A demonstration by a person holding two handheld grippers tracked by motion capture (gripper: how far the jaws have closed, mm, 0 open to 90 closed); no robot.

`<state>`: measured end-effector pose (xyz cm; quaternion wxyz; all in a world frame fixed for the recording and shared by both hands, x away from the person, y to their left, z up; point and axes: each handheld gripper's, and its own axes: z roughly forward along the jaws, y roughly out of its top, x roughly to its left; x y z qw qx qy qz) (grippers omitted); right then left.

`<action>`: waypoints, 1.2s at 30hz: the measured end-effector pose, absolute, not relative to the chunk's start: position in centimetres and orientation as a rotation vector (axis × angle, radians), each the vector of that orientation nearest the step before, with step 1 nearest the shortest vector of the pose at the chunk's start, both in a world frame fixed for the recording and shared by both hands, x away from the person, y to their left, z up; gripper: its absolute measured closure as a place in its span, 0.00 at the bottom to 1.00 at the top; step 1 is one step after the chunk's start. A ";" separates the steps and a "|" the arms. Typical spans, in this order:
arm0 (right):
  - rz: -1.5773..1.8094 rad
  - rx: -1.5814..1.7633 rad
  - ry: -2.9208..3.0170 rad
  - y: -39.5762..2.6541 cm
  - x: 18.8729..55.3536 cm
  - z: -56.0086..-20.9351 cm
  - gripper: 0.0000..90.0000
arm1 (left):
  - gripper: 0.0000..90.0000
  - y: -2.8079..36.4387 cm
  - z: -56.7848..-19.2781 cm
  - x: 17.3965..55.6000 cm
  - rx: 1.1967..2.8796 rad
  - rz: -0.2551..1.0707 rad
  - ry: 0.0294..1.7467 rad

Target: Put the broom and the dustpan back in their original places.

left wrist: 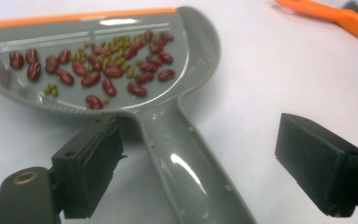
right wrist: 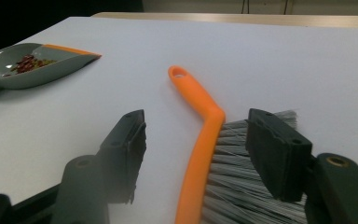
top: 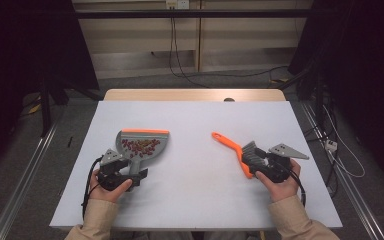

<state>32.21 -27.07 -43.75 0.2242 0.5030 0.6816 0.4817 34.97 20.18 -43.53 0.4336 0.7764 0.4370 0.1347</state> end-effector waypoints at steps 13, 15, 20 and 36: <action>1.366 1.330 1.887 -28.4 30.4 -43.9 0.37 | 0.13 21.4 -43.2 33.5 1.913 0.328 0.975; 1.364 1.330 1.894 -28.6 30.2 -44.0 0.36 | 0.13 21.6 -43.3 33.3 1.911 0.332 0.966; 1.349 1.313 1.918 -29.1 29.4 -44.2 0.36 | 0.11 22.2 -43.4 33.0 1.909 0.322 0.961; 1.332 1.278 1.946 -30.2 28.2 -44.7 0.31 | 0.09 23.0 -43.9 32.5 1.929 0.321 0.937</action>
